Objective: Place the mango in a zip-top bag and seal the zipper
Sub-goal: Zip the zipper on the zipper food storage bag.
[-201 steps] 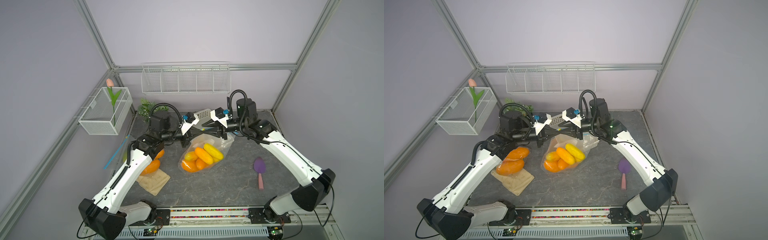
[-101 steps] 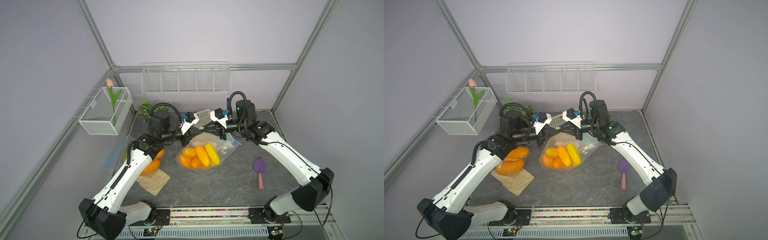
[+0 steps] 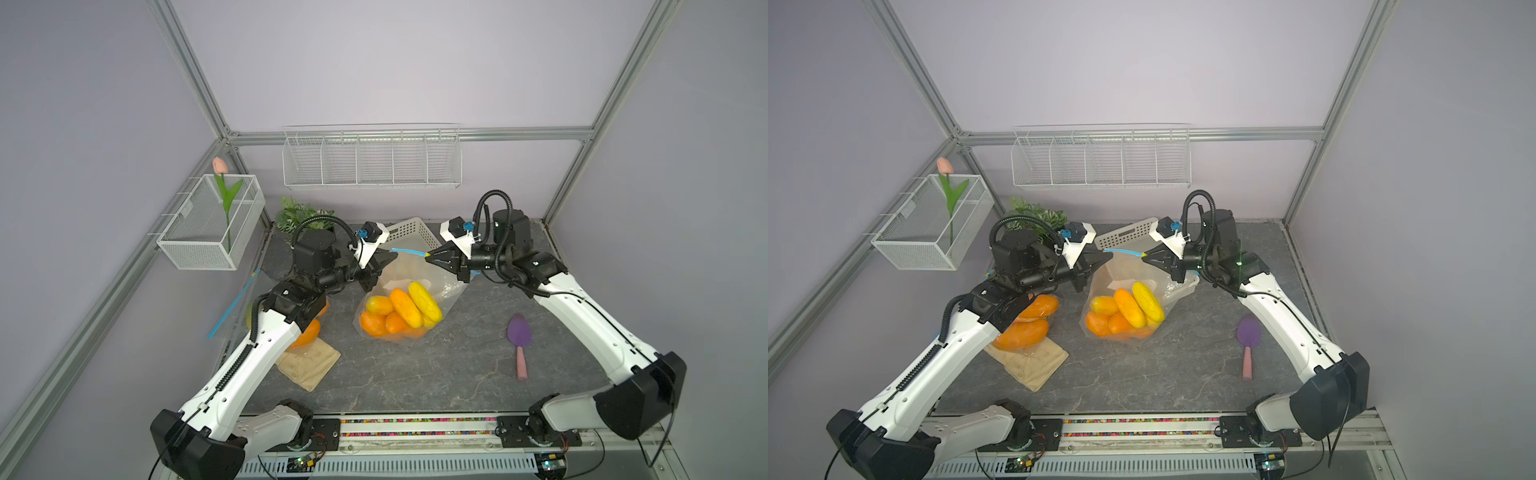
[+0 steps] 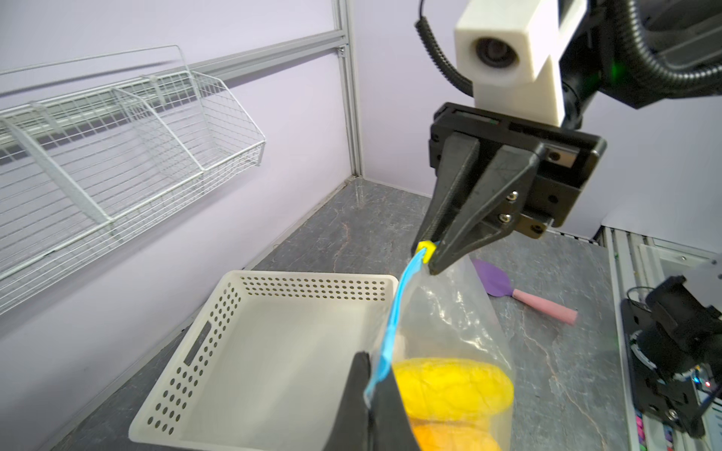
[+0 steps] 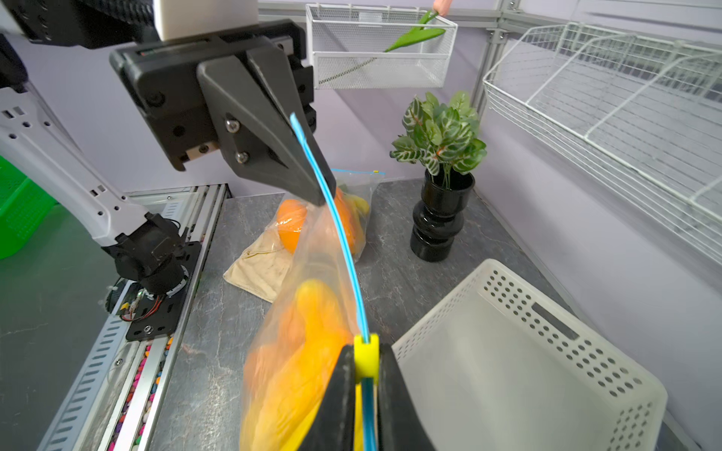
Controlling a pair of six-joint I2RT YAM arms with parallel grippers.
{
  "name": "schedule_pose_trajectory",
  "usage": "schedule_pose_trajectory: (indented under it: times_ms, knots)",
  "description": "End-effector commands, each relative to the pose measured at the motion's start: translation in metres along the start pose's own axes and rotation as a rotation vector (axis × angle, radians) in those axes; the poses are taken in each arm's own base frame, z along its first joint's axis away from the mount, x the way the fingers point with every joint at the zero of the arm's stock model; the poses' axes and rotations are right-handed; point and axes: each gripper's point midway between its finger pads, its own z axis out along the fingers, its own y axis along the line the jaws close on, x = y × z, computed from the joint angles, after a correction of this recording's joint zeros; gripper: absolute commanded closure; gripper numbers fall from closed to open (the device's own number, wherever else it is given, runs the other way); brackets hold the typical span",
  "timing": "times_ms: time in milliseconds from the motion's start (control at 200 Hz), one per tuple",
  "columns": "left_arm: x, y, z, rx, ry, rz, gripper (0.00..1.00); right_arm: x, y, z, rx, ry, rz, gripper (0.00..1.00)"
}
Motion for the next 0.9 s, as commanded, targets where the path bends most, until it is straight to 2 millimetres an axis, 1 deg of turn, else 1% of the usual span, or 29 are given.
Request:
schedule_pose_trajectory:
  times_ms: [0, 70, 175, 255, 370, 420, 465, 470, 485, 525, 610, 725, 895]
  knots:
    - [-0.025, 0.031, -0.019, -0.182, -0.086, -0.01, 1.0, 0.019, -0.013, -0.019, 0.111, 0.035, 0.078, 0.87]
    - [-0.027, 0.04, -0.023, -0.227, -0.095, -0.032, 1.0, 0.03, -0.019, -0.028, 0.156, 0.054, 0.105, 0.87]
    - [-0.029, 0.052, -0.027, -0.294, -0.103, -0.069, 1.0, 0.048, -0.032, -0.042, 0.248, 0.094, 0.167, 0.87]
    - [-0.03, 0.056, -0.027, -0.316, -0.102, -0.085, 1.0, 0.064, -0.04, -0.051, 0.3, 0.117, 0.204, 0.87]
    - [-0.033, 0.06, -0.03, -0.336, -0.105, -0.092, 1.0, 0.075, -0.051, -0.064, 0.35, 0.111, 0.261, 0.87]
    - [-0.034, 0.062, -0.032, -0.344, -0.108, -0.097, 1.0, 0.078, -0.055, -0.069, 0.361, 0.106, 0.281, 0.88]
    - [-0.034, 0.063, -0.033, -0.352, -0.109, -0.101, 1.0, 0.079, -0.053, -0.069, 0.355, 0.104, 0.293, 0.87]
    - [-0.034, 0.063, -0.033, -0.353, -0.109, -0.102, 1.0, 0.08, -0.056, -0.073, 0.368, 0.103, 0.298, 0.87]
    - [-0.035, 0.064, -0.034, -0.358, -0.111, -0.105, 1.0, 0.081, -0.059, -0.077, 0.378, 0.1, 0.303, 0.87]
    - [-0.034, 0.065, -0.034, -0.362, -0.108, -0.11, 1.0, 0.082, -0.059, -0.078, 0.373, 0.094, 0.305, 0.87]
    - [-0.033, 0.067, -0.035, -0.37, -0.104, -0.12, 1.0, 0.08, -0.055, -0.077, 0.34, 0.078, 0.295, 0.87]
    - [-0.034, 0.071, -0.036, -0.389, -0.102, -0.131, 1.0, 0.079, -0.057, -0.075, 0.326, 0.072, 0.296, 0.87]
    - [-0.04, 0.07, -0.036, -0.379, -0.115, -0.138, 1.0, 0.081, -0.057, -0.072, 0.312, 0.069, 0.301, 0.87]
